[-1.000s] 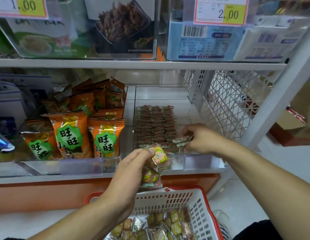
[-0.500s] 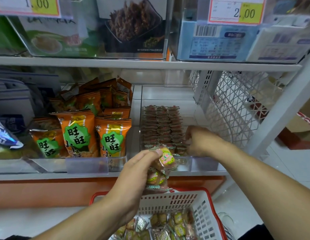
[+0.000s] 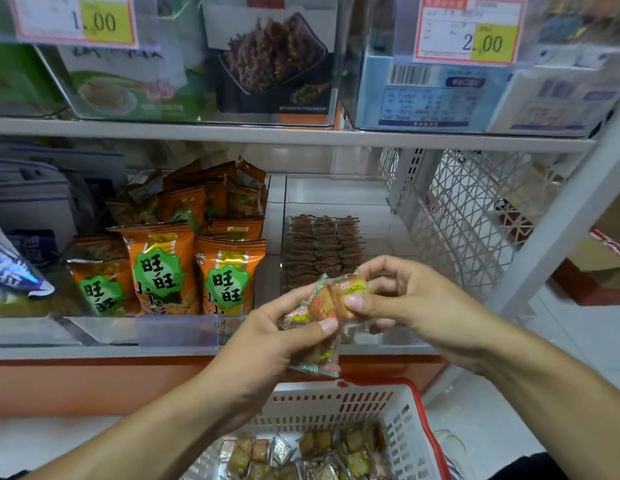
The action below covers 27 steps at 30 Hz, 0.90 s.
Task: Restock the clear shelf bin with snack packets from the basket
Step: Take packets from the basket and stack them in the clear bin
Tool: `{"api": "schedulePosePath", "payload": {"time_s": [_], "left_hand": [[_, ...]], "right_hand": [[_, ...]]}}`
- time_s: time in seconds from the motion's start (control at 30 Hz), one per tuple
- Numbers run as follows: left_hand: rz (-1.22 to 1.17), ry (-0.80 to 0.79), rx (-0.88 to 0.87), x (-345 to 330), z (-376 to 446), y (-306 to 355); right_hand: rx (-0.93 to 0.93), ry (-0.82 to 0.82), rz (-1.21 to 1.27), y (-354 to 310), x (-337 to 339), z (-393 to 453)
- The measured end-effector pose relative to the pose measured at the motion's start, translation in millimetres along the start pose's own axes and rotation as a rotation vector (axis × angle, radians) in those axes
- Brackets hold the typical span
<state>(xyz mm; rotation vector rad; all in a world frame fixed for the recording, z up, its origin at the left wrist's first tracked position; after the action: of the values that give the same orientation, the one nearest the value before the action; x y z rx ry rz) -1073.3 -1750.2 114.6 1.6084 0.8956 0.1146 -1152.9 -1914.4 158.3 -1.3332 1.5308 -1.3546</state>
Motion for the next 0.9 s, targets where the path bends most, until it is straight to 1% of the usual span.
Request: {"api": "schedulePosePath", "payload": {"time_s": [0.07,0.13,0.23,0.33,0.4,0.43,0.5,0.53,0.57,0.6,0.63,0.7,0.77,0.83,0.9], "left_hand": [[0.012,-0.037,0.010,-2.0,-1.5,0.5],[0.052,-0.068,0.002,-4.5,-2.4,0.3],[0.080,-0.068,-0.010,-6.2,-1.3,-0.5],[0.076,-0.049,0.002,-7.3,0.8,-1.9],[0.069,-0.007,0.021,-6.9,1.7,-2.8],[0.049,0.023,0.046,-6.0,2.5,-3.9],[-0.031,0.069,0.128,-4.3,2.4,-5.7],[-0.057,0.060,0.157,-4.5,2.0,-5.6],[-0.072,0.034,0.165,-5.0,1.4,-5.0],[-0.086,0.013,0.157,-5.7,0.7,-3.7],[-0.100,0.005,0.137,-5.8,0.1,-2.0],[-0.117,0.040,0.092,-4.5,-0.1,1.3],[-0.111,0.102,0.047,-0.4,0.6,3.6],[-0.084,0.144,0.008,3.0,0.8,5.5],[-0.060,0.154,-0.017,4.2,0.3,6.6]], "right_hand": [[0.006,-0.013,-0.051,0.1,1.5,-0.5],[-0.018,-0.060,-0.039,-0.6,0.2,-0.9],[-0.061,-0.147,-0.023,0.4,-2.3,-2.7],[-0.008,-0.133,-0.050,-0.8,-1.1,-2.0],[0.123,-0.063,-0.079,-6.5,2.7,-0.6],[0.231,-0.007,-0.155,-11.1,5.3,-1.6],[0.482,0.116,-0.462,-18.8,6.7,-6.3],[0.584,0.152,-0.612,-21.1,4.3,-8.7],[0.649,0.160,-0.711,-21.5,1.7,-10.2],[0.673,0.134,-0.742,-21.0,-0.4,-11.0],[0.668,0.099,-0.745,-20.8,-0.8,-11.5],[0.617,0.058,-0.742,-22.8,3.3,-11.3],[0.527,0.088,-0.685,-24.9,13.7,-10.9],[0.430,0.100,-0.543,-27.3,19.6,-11.6],[0.347,0.048,-0.315,-25.7,17.0,-11.1]]}}
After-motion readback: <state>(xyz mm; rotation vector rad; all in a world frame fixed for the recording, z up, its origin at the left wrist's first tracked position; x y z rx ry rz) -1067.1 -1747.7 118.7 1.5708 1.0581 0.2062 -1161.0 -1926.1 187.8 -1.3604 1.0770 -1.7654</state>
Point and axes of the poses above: each hand's wrist, its own z-axis towards the middle knuckle, its own x-axis out of the back of the hand, y = z × x, the point moved 4 cm from there along z, towards the middle knuckle, and after that the axes turned 3 degrees about -z, right-handed, at the moved point
